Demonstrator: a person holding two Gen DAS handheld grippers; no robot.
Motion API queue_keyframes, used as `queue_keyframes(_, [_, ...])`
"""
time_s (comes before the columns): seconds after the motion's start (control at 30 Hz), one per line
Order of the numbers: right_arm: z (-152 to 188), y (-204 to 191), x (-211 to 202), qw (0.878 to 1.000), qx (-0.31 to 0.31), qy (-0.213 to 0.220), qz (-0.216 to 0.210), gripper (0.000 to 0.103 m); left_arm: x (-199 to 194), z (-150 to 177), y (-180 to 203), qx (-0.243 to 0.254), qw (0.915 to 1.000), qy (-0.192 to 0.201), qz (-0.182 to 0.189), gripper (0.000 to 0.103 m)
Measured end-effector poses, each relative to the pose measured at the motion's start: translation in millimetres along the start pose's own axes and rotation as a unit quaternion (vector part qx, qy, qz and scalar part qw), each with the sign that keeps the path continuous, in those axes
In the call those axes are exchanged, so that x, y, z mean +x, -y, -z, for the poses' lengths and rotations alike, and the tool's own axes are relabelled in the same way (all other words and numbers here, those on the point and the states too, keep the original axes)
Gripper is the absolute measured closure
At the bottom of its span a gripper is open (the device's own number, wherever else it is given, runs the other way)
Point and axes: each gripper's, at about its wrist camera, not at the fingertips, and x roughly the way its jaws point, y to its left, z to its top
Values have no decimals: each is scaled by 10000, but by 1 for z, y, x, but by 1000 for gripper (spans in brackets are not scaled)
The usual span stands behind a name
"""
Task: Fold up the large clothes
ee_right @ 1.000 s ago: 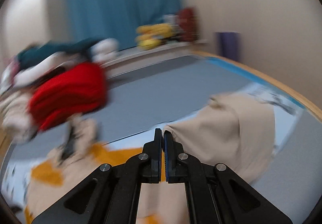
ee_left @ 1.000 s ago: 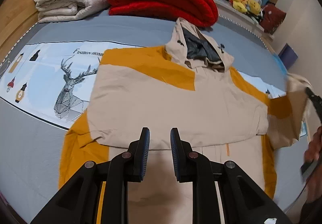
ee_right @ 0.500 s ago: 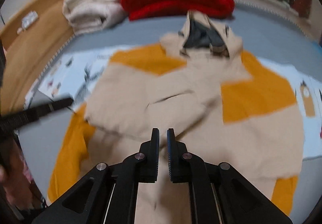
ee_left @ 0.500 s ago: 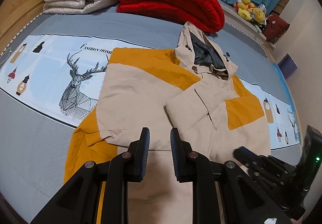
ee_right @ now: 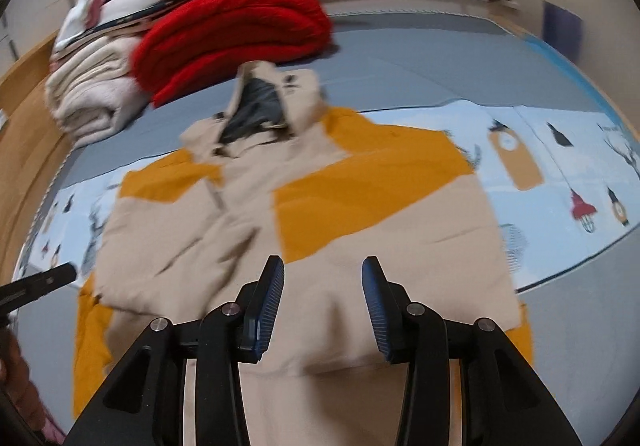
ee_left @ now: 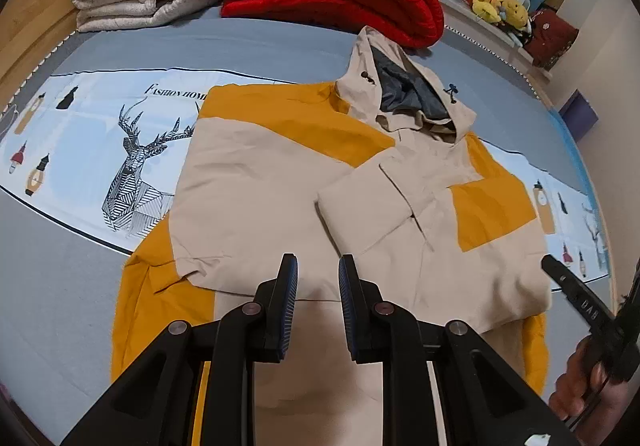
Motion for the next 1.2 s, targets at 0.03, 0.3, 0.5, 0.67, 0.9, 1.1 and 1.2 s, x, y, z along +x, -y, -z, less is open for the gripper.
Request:
queue_keyframes(0.03, [-1, 6, 3, 10000, 84, -19, -13, 61, 2, 0, 1, 20, 10000, -11, -30, 84])
queue_keyframes(0.3, [-7, 57, 10, 9949, 998, -78, 156, 60, 6, 0, -3, 99, 9999, -48, -98, 84])
queue_keyframes(0.5, [-16, 84, 0, 9881, 1523, 162, 162, 60, 12, -2, -9, 52, 9998, -104, -148, 84])
queue_keyframes(0.67, [-10, 94, 14, 9819, 1888, -140, -41, 60, 19, -2, -13, -86, 9997, -237, 20, 84])
queue_keyframes(0.9, [13, 33, 52, 9737, 1658, -946, -1245, 60, 29, -1, -9, -146, 9994, -304, 40, 84])
queue_keyframes(1.1, [34, 10, 59, 9675, 1886, -1276, -1096, 60, 48, 5, 31, 234, 9980, -407, 424, 66])
queue_keyframes(1.2, [41, 29, 54, 9645, 2264, -1246, -538, 60, 57, 11, 56, 580, 9965, -404, 457, 52])
